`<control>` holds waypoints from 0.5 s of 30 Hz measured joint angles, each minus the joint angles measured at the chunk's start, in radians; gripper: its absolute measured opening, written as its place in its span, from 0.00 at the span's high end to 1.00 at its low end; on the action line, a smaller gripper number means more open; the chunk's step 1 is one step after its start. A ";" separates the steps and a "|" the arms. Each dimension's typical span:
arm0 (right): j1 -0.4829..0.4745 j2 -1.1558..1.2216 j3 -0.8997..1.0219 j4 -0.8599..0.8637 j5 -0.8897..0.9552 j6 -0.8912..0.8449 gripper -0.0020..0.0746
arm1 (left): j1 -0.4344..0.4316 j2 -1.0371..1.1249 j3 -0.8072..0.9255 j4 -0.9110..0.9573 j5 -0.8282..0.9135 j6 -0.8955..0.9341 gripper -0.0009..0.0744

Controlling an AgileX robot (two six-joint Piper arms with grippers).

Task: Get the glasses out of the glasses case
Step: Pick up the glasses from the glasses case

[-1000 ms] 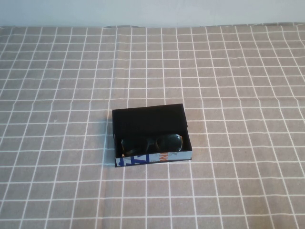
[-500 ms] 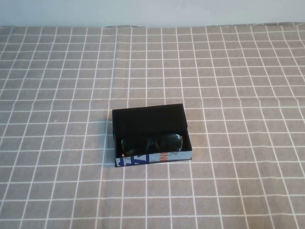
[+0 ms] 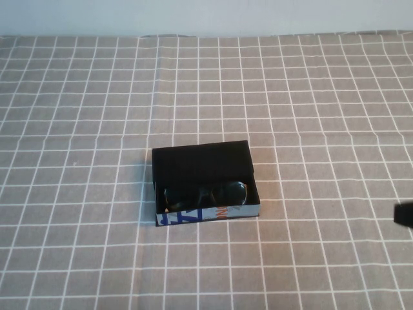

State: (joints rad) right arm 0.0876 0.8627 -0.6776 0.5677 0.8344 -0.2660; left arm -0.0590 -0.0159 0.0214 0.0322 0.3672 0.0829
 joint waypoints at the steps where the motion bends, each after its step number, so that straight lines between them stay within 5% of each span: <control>1: 0.000 0.049 -0.029 -0.003 0.008 -0.023 1.00 | 0.000 0.000 0.000 0.000 0.000 0.000 0.99; 7: 0.047 0.293 -0.241 -0.005 0.048 -0.158 1.00 | 0.000 0.000 0.000 0.000 0.000 0.000 0.99; 15: 0.334 0.582 -0.528 -0.219 0.078 -0.212 1.00 | 0.000 0.000 0.000 0.000 0.000 0.000 0.99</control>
State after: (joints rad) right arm 0.4220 1.4452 -1.2059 0.3488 0.9128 -0.4785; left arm -0.0590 -0.0159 0.0214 0.0322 0.3672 0.0829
